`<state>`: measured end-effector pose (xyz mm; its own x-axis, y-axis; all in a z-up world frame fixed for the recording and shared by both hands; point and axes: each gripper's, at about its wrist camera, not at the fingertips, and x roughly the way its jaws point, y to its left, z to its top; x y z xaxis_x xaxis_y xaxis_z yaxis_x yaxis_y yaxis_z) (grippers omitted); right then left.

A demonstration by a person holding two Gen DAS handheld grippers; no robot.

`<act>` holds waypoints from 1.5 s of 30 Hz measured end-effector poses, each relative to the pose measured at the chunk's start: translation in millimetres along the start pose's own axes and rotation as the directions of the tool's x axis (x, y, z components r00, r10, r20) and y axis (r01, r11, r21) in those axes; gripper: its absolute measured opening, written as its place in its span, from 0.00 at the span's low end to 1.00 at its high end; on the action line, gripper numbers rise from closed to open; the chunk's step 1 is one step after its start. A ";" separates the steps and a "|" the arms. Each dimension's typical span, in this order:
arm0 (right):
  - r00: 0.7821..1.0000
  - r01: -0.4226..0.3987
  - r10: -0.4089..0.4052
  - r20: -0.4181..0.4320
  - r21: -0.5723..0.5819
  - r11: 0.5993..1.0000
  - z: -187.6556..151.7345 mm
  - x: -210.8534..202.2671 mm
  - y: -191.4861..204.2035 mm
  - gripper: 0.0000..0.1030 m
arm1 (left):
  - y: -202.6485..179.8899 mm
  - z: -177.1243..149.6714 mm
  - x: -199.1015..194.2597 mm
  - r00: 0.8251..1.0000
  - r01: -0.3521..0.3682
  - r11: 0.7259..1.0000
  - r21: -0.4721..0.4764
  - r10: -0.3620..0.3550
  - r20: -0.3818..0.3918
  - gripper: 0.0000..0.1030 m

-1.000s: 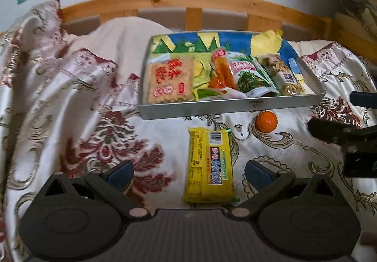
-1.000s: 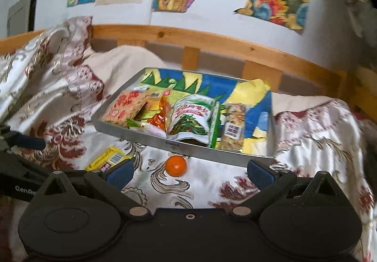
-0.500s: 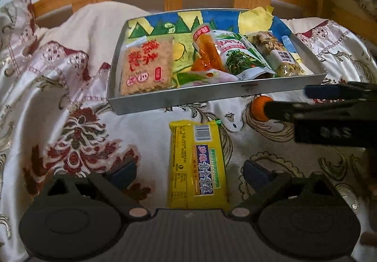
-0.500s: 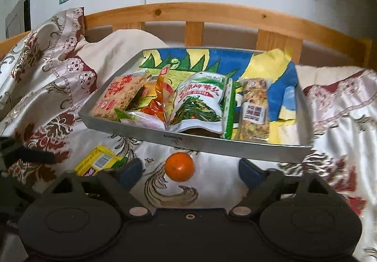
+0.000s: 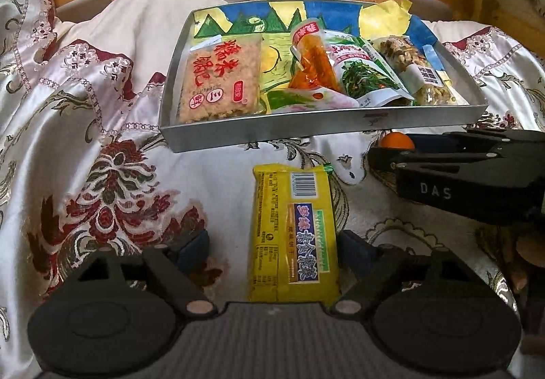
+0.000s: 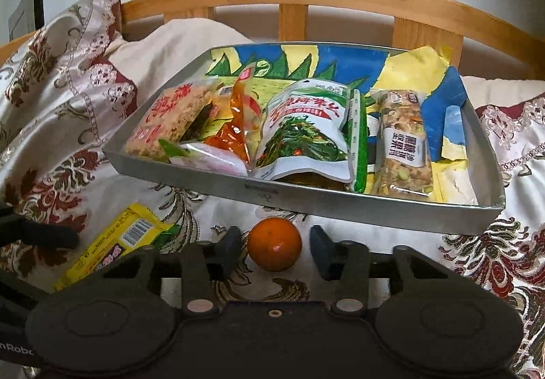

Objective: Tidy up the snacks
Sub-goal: 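Close the right tool on the orange while the left tool grasps the yellow packet, then lift the orange with the right tool while the left tool carries the yellow packet to the tray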

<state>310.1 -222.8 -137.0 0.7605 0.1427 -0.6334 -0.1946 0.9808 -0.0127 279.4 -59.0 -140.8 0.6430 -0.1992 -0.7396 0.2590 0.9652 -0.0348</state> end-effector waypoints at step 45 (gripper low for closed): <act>1.000 -0.020 0.020 0.006 0.031 0.999 -34.4 -103.8 19.2 0.34 | -32.5 15.8 -56.5 0.996 -0.060 0.998 0.013 0.059 0.062 0.51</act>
<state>206.1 -223.3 -98.1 0.7603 0.1629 -0.6288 -0.1903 0.9814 0.0240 246.0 -81.8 -87.3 0.7007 -0.1517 -0.6971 0.2290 0.9733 0.0183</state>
